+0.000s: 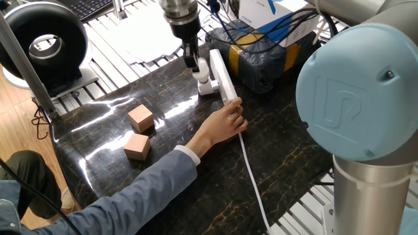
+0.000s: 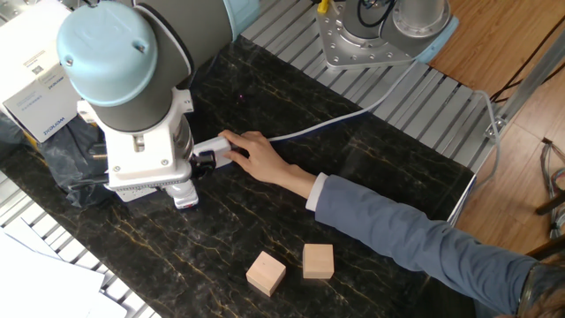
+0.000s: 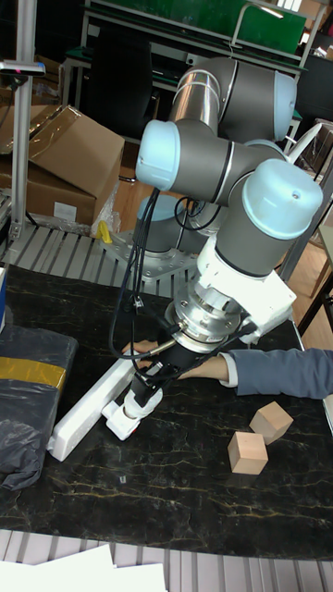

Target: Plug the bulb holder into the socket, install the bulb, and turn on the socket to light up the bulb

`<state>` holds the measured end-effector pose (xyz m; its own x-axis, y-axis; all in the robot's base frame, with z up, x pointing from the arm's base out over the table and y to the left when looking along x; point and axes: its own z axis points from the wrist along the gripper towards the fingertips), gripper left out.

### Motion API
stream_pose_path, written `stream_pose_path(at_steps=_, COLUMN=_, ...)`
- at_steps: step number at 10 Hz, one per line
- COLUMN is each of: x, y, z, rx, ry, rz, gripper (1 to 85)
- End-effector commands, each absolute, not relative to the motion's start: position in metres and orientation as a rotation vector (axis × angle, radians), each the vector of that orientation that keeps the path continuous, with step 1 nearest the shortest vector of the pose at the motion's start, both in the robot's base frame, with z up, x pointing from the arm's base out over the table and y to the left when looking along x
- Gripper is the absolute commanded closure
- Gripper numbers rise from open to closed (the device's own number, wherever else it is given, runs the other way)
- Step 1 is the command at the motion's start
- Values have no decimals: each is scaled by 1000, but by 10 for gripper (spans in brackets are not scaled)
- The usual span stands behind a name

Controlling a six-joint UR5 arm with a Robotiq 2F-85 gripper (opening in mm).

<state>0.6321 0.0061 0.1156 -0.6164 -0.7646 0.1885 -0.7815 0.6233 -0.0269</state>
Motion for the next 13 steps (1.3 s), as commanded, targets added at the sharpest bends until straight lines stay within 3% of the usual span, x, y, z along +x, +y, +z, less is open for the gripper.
stream_pose_path(at_steps=1, x=636, y=3, z=124, rx=1489, ry=-2566, rz=134, gripper=257)
stream_pose_path(at_steps=7, x=625, y=14, z=124, rx=1753, ry=-2376, rz=9, gripper=283)
stream_pose_path(at_steps=10, x=633, y=-1, z=119, rx=1861, ry=-2291, rz=50, gripper=303)
stream_pose_path(at_steps=13, x=630, y=4, z=117, rx=1936, ry=-2243, rz=-9, gripper=310)
